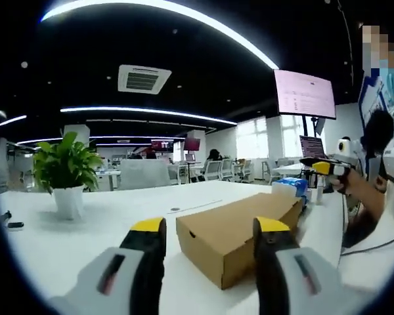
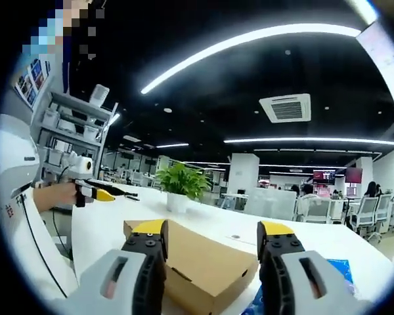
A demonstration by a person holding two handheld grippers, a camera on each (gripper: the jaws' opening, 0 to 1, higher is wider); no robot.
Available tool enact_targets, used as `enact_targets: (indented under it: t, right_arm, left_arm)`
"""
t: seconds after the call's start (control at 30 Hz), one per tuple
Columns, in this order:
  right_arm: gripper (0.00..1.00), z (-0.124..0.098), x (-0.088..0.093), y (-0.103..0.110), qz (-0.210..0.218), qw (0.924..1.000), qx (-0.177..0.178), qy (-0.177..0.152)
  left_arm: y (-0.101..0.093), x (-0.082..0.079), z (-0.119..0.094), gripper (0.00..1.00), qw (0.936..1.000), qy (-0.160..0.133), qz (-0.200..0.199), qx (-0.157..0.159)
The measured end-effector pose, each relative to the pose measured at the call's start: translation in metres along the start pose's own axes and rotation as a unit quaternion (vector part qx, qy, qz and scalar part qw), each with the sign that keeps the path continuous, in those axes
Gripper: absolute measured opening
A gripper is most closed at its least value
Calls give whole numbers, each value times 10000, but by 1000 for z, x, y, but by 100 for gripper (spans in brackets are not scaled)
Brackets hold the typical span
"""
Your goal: Operate the shoe box by opening the lid, removing the specified soft item, and placing it in the target area until the item is outside and the box remains undamaged.
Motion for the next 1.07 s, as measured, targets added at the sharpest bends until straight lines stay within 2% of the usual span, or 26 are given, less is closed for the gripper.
enact_targets:
  t: [0.53, 0.9, 1.07]
  right_arm:
    - [53, 3, 7, 1, -74, 9999, 46, 128]
    - [49, 7, 20, 1, -237, 9988, 98, 425]
    - [48, 7, 21, 2, -211, 9988, 80, 425]
  left_arm:
    - [0, -3, 1, 54, 9998, 77, 144, -93]
    - [0, -1, 4, 52, 9995, 157, 231, -148]
    - [-2, -1, 5, 52, 9993, 175, 304, -135]
Point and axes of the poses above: the point that each gripper's makers call its tool centre point, and the gripper's own axes: z roughly forward along the fingers, y roughly to its left, x roughly out of its underside, the point moved 6 cm from there along -z, roughly backward along the fingers, and after that the axes turned 8 degrees about y, right-handed, at the moved point
